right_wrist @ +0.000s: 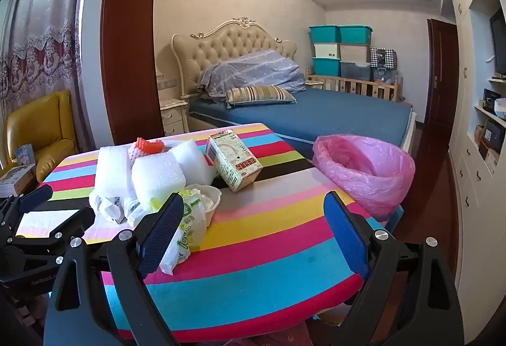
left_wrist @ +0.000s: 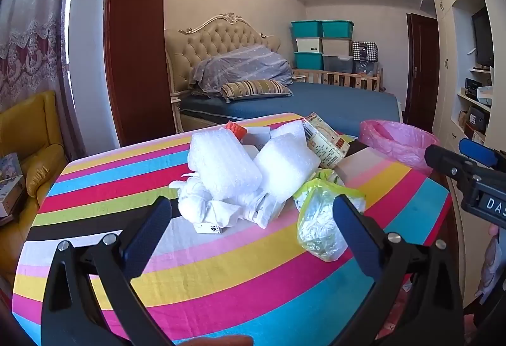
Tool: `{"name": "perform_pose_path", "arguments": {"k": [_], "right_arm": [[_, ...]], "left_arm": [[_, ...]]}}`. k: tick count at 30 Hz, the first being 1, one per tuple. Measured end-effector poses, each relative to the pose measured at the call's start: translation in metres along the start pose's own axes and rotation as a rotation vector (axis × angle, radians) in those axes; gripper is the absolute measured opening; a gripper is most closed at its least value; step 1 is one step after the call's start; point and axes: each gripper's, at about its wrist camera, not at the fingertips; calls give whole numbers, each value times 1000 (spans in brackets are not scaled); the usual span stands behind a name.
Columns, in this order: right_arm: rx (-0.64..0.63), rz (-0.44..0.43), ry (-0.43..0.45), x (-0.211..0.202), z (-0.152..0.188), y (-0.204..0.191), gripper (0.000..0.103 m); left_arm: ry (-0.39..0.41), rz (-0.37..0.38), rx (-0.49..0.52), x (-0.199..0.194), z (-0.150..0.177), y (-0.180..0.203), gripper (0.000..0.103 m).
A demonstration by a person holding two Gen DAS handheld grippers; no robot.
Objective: Collect trash
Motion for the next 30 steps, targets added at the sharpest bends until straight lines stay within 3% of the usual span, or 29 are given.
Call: {"name": "perform_pose_path", "arguments": {"k": [30], "right_arm": [[6, -12, -10, 3, 3, 0, 85]], "left_arm": [[-2, 24, -15, -5, -3, 2, 99]]}}
Point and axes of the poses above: each gripper's, at about its wrist camera, not at the fingertips, and x roughly the way its jaws point, y to its right, z to its underside, and after that the axes turned 3 degrees about x, right-handed
